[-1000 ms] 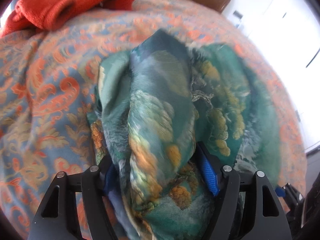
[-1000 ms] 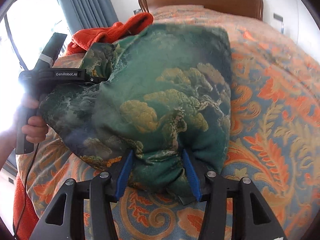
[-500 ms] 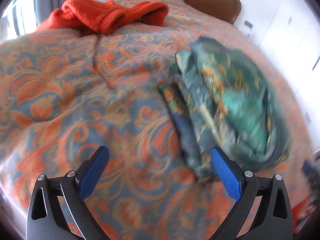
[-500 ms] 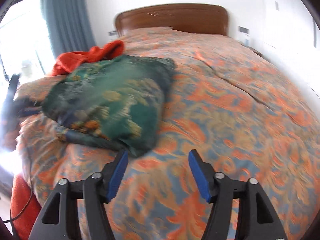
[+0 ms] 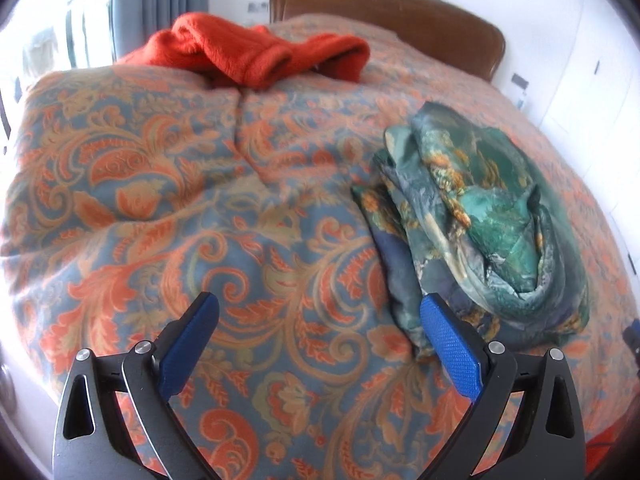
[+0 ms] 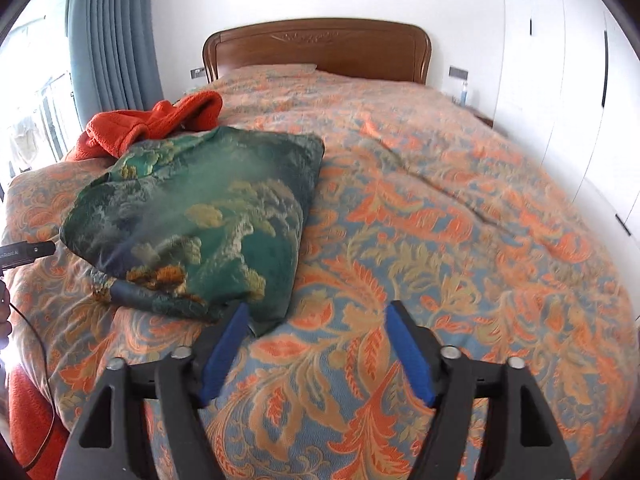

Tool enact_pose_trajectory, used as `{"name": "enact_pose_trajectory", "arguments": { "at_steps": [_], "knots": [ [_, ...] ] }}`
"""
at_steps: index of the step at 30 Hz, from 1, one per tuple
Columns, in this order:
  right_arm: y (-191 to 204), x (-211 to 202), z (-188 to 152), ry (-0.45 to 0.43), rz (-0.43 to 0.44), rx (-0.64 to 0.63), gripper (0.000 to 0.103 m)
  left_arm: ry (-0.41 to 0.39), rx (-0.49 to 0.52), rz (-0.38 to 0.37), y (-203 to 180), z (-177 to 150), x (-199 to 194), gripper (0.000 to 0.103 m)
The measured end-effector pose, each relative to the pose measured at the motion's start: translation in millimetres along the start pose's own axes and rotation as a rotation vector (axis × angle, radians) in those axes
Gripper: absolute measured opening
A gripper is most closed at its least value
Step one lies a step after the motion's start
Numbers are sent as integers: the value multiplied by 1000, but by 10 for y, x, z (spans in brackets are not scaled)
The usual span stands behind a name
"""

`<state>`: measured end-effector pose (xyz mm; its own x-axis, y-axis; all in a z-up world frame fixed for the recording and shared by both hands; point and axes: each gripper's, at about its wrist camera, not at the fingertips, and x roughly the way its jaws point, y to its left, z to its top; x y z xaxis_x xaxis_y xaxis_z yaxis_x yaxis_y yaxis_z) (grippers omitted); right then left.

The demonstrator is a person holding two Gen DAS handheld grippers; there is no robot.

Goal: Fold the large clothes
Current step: 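Lower the folded bundle onto the bed and open both grippers, then grasp the side of the folded bundle with the left gripper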

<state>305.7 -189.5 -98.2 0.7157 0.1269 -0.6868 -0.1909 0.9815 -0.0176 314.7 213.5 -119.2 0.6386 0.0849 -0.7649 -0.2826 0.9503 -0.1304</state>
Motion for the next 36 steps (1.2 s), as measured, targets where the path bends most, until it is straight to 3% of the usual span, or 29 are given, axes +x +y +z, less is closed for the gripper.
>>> {"name": "enact_pose_trajectory", "arguments": {
  "at_steps": [4, 9, 15, 18, 21, 27, 31, 36],
  "knots": [
    [23, -41, 11, -7, -20, -29, 77, 23, 55, -22, -65, -60, -8, 101],
    [-31, -30, -35, 11, -27, -2, 77, 209, 70, -67, -93, -128, 158, 101],
    [-83, -56, -51, 9, -24, 22, 77, 174, -6, -186, 65, -103, 4, 101],
    [-96, -71, -49, 6, -12, 32, 77, 145, -96, -256, 223, -7, -12, 101],
    [-98, -55, -64, 17, 10, 47, 77, 164, -201, -338, 340, 106, 83, 101],
    [-66, -14, -76, 45, 82, 85, 77, 202, -277, -501, 253, 348, 433, 100],
    [-41, 18, -67, 69, 143, 133, 77, 246, -341, -551, 176, 461, 783, 99],
    [-58, 14, -48, 73, 169, 163, 77, 269, -390, -564, 127, 509, 1078, 99]
  ]
}}
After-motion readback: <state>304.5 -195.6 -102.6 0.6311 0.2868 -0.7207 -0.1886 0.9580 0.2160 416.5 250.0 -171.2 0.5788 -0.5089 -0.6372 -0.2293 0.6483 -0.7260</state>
